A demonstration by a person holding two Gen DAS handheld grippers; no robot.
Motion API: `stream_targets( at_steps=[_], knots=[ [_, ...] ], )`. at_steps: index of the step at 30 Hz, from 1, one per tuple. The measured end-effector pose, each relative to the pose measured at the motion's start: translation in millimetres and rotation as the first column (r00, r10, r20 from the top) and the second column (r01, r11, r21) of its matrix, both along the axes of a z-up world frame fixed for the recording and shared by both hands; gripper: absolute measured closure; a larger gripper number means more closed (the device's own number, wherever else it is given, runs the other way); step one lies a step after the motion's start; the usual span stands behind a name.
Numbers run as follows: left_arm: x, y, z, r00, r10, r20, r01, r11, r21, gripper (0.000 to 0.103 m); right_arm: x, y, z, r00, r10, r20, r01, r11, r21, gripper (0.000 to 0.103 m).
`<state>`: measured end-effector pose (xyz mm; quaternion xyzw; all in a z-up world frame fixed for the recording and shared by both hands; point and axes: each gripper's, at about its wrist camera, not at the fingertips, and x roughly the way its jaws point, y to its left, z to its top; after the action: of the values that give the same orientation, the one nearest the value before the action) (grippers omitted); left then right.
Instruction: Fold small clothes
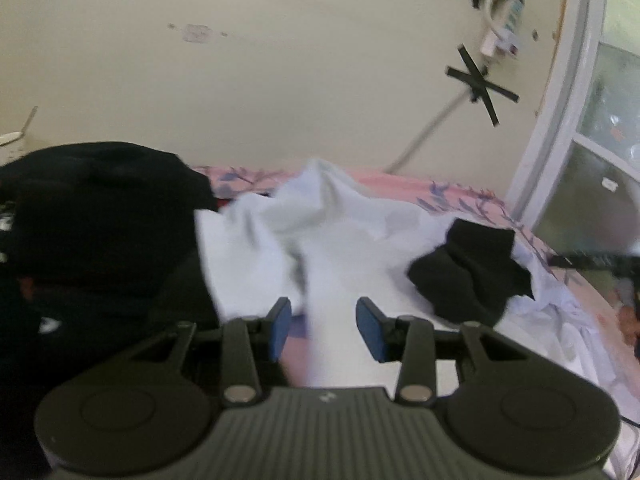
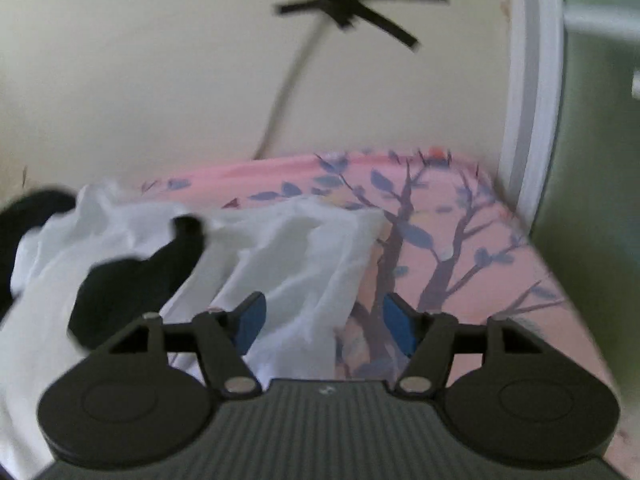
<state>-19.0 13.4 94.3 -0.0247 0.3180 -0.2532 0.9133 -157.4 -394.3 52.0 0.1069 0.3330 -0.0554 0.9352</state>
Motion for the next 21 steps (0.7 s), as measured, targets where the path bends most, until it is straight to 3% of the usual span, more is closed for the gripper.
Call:
stream_targets(
  at_steps=[1,3,4,5,8,10,11,14,17,19,21],
  knots=[
    [0,-6,-2,1.0,-0.002,-0.005,0.002,1.0,0.009,0.066,11,-6,-5,1.0,-0.005,-0.009,0.006,0.998,0.057,0.045],
    [-1,-12,-7,1.0,0.003,-0.019,-0.003,1.0,0.026,0.066,30,-9,-17,0.999,-0.009,-0.047,0.015,0.992,0.124,0.055],
    [-1,-12,-8,1.0,0.006,-0.024,-0.006,1.0,0.031,0.066,38,-7,-25,0.997,-0.014,-0.08,0.025,0.991,0.131,0.084],
    [-2,-11,-10,1.0,0.012,-0.028,-0.011,0.999,0.037,0.066,45,-8,-29,0.996,-0.023,-0.092,0.035,0.991,0.126,0.102],
    [-1,-3,-14,0.998,0.042,-0.038,-0.04,0.998,0.058,0.066,53,-25,-29,0.995,-0.091,-0.032,0.091,0.996,0.019,0.103],
    [2,6,-17,0.996,0.07,-0.053,-0.067,0.996,0.063,0.066,59,-33,-30,0.975,-0.222,-0.011,0.216,0.958,-0.187,0.103],
    [3,11,-17,0.995,0.08,-0.055,-0.077,0.995,0.063,0.066,60,-36,-32,0.967,-0.256,-0.013,0.246,0.939,-0.239,0.103],
    [2,29,-14,0.993,0.114,-0.038,-0.112,0.992,0.055,0.066,57,-46,-31,0.978,-0.203,-0.04,0.198,0.974,-0.109,0.103],
    [-1,60,-3,0.984,0.179,-0.011,-0.179,0.984,0.019,0.066,39,-23,-4,0.982,-0.181,0.049,0.187,0.964,-0.189,0.103],
    [-6,82,6,0.972,0.233,0.004,-0.233,0.972,-0.017,0.066,28,2,18,0.991,-0.09,0.102,0.106,0.98,-0.169,0.103],
    [-13,107,13,0.957,0.29,0.023,-0.289,0.956,-0.054,0.066,31,29,33,0.992,0.056,0.116,-0.04,0.99,-0.136,0.103]
  ],
)
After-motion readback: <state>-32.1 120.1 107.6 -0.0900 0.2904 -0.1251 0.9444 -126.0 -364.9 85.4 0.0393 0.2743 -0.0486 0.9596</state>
